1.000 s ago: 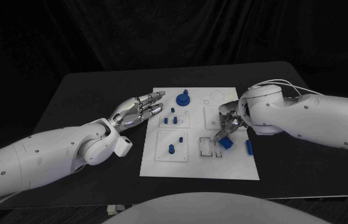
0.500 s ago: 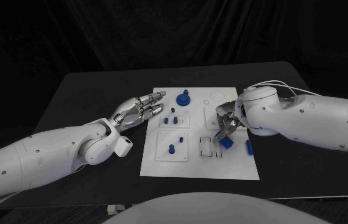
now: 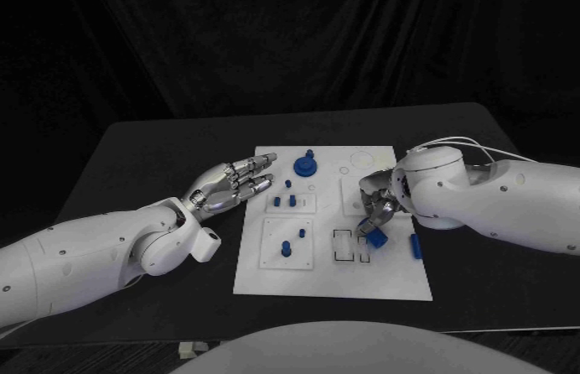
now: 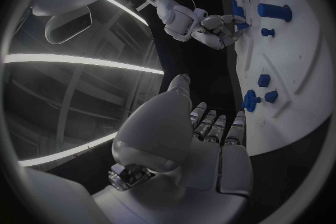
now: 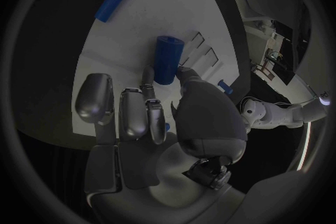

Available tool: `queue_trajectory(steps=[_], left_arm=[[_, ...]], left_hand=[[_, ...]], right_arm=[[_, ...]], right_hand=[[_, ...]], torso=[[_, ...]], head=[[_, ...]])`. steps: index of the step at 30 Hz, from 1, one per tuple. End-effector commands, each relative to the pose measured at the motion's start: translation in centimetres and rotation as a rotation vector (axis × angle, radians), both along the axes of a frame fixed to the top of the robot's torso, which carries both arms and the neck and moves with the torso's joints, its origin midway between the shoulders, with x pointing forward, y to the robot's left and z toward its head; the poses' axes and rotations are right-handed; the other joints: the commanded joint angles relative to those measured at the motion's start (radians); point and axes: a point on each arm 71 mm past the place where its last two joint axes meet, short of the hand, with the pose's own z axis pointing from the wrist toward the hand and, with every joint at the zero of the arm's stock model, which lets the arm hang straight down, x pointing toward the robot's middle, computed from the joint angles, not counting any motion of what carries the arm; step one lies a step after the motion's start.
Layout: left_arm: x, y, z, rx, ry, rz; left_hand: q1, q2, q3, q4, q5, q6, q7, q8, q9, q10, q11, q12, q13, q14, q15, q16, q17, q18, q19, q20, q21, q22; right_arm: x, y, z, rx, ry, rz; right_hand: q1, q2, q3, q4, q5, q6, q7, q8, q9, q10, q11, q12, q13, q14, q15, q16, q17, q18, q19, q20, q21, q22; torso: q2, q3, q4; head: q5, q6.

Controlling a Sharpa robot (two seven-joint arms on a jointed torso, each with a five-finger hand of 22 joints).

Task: Assemble the parts on the task board

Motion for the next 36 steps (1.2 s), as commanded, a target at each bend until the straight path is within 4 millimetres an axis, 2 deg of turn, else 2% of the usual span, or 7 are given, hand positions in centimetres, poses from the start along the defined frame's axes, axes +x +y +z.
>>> queue_trajectory(steps=[1, 3, 9, 20, 30, 36], left_arm=[[0.0, -0.2, 0.1, -0.011, 0.002, -0.011], [0.0, -0.2, 0.1, -0.011, 0.003, -0.011], [0.0, -0.2, 0.1, -0.011, 0.003, -0.012], [0.0, -0.1, 0.1, -0.009, 0.003, -0.009], [0.0, -0.3, 0.1, -0.010, 0.005, -0.013], [-0.1, -0.3, 0.1, -0.011, 0.007, -0.015]], left_hand=[[0.006, 0.000, 0.008, 0.000, 0.004, 0.005, 0.034, 0.006, 0.001, 0.000, 0.006, 0.003, 0.000, 0.002, 0.006, 0.005, 0.001, -0.016, 0.007, 0.003, 0.003, 0.001], [0.006, 0.000, 0.008, 0.000, 0.006, 0.005, 0.034, 0.006, 0.001, 0.000, 0.005, 0.003, 0.001, 0.003, 0.007, 0.006, 0.002, -0.017, 0.008, 0.002, 0.003, 0.001], [0.006, 0.000, 0.008, 0.000, 0.006, 0.005, 0.034, 0.006, 0.001, 0.001, 0.006, 0.003, 0.001, 0.003, 0.008, 0.006, 0.002, -0.017, 0.007, 0.002, 0.003, 0.001], [0.006, 0.000, 0.008, 0.000, 0.007, 0.006, 0.034, 0.006, 0.001, 0.001, 0.006, 0.004, 0.001, 0.003, 0.008, 0.007, 0.002, -0.018, 0.008, 0.002, 0.003, 0.001], [0.006, -0.001, 0.008, 0.000, 0.007, 0.005, 0.034, 0.006, 0.001, 0.001, 0.006, 0.003, 0.000, 0.003, 0.008, 0.007, 0.002, -0.019, 0.008, 0.002, 0.003, 0.001], [0.006, -0.001, 0.008, 0.000, 0.007, 0.005, 0.034, 0.006, 0.001, 0.001, 0.006, 0.003, 0.000, 0.003, 0.008, 0.007, 0.002, -0.019, 0.008, 0.002, 0.003, 0.001]], right_arm=[[0.1, -0.8, -0.4, 0.097, 0.016, -0.113], [0.0, -1.1, -0.4, 0.142, 0.037, -0.159], [-0.1, -2.1, -0.5, 0.239, 0.083, -0.266], [-0.9, -3.8, 0.1, 0.373, 0.078, -0.416], [-2.0, -3.4, 0.8, 0.454, 0.054, -0.460], [-2.4, -3.0, 1.3, 0.504, 0.014, -0.486]], right_hand=[[0.022, 0.011, 0.048, -0.038, 0.017, 0.002, -0.011, 0.007, 0.002, 0.107, -0.009, 0.003, 0.264, 0.034, -0.009, -0.007, -0.003, 0.020, 0.011, -0.007, -0.005, 0.139], [0.019, 0.007, 0.064, -0.044, 0.047, 0.003, -0.012, 0.008, 0.004, 0.107, -0.010, 0.003, 0.264, 0.032, -0.010, -0.011, -0.010, 0.020, 0.011, -0.008, -0.012, 0.138], [0.013, 0.003, 0.083, -0.048, 0.076, 0.005, -0.013, 0.010, 0.005, 0.107, -0.012, 0.003, 0.264, 0.031, -0.011, -0.017, -0.019, 0.021, 0.011, -0.010, -0.017, 0.138], [0.007, 0.001, 0.089, -0.048, 0.065, 0.008, -0.013, 0.010, 0.005, 0.107, -0.012, 0.003, 0.264, 0.029, -0.011, -0.024, -0.031, 0.023, 0.009, -0.010, -0.028, 0.136], [0.007, -0.001, 0.097, -0.052, 0.057, 0.008, -0.014, 0.011, 0.005, 0.107, -0.012, 0.003, 0.264, 0.026, -0.012, -0.034, -0.046, 0.025, 0.006, -0.010, -0.042, 0.133], [0.008, -0.007, 0.105, -0.059, 0.037, 0.004, -0.013, 0.009, 0.004, 0.107, -0.011, 0.003, 0.264, 0.026, -0.011, -0.036, -0.048, 0.025, 0.006, -0.010, -0.045, 0.133]], torso=[[0.000, -0.0001, 0.0000], [0.000, 0.0001, -0.0002], [0.000, 0.0000, -0.0006], [0.000, 0.0001, -0.0002], [0.000, 0.0004, 0.0000], [-0.001, 0.0000, -0.0004]], head=[[0.002, 0.000], [0.002, 0.000], [0.006, 0.000], [0.009, 0.000], [0.007, 0.000], [0.007, 0.000]])
